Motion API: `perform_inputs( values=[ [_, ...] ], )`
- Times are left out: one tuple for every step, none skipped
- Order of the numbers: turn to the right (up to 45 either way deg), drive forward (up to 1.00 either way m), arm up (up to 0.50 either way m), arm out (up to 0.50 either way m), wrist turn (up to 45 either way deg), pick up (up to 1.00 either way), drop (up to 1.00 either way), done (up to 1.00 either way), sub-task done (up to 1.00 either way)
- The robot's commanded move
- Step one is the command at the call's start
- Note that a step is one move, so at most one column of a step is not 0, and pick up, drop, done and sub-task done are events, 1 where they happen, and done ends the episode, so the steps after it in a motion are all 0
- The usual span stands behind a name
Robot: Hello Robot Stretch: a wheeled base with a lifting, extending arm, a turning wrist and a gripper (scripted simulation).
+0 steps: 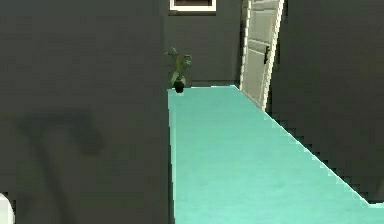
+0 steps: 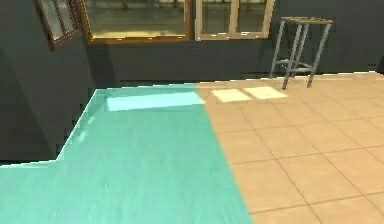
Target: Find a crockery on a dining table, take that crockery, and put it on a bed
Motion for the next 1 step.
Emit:
perform_inputs(
  values=[
    [0.0,0.30,0.00,0.00,0.0,0.00,0.00,0.00,0.00]
  ],
)
